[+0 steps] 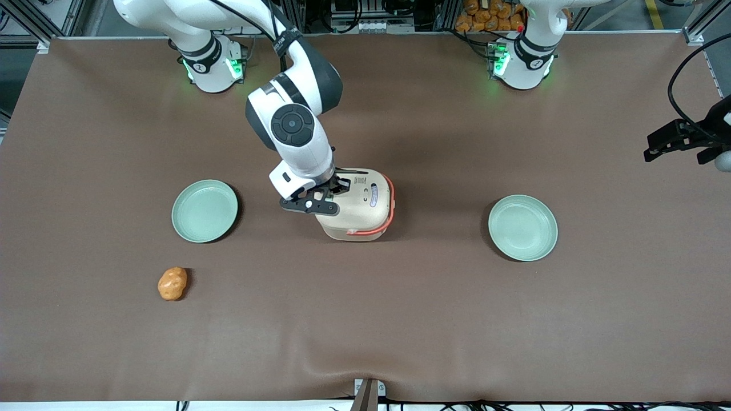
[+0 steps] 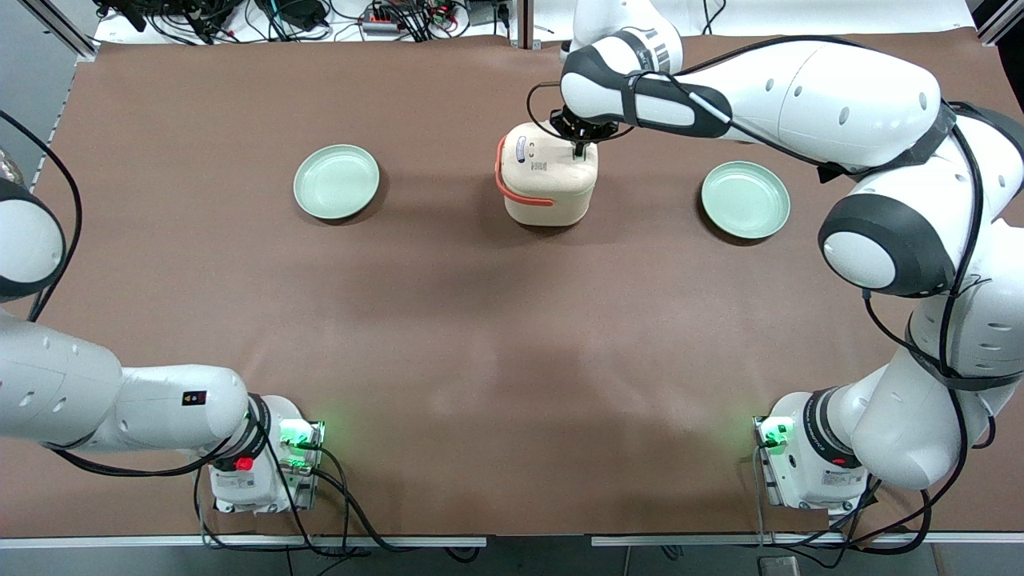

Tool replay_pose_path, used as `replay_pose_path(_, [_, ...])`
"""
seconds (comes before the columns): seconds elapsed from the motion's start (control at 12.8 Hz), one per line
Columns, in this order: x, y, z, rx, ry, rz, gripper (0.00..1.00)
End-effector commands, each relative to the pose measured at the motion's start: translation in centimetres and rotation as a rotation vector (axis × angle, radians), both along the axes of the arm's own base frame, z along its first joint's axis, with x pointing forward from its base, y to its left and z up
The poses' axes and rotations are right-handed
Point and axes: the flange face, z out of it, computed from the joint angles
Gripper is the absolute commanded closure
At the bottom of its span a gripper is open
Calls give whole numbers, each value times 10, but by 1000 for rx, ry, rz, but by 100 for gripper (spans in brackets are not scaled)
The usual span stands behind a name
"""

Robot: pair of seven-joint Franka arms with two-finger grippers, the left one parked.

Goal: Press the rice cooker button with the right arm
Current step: 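Lower the closed right gripper and press down on the green button, then lift the right gripper away as the cooker lid pops open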

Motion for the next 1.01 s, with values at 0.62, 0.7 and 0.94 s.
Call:
replay_pose_path(0.62, [26, -53, 155, -2, 42, 29, 98])
replay_pose_path(0.7, [30, -69, 172, -2, 44, 62, 68])
replay_pose_path(0.94, [30, -147, 240, 21, 14, 83, 0])
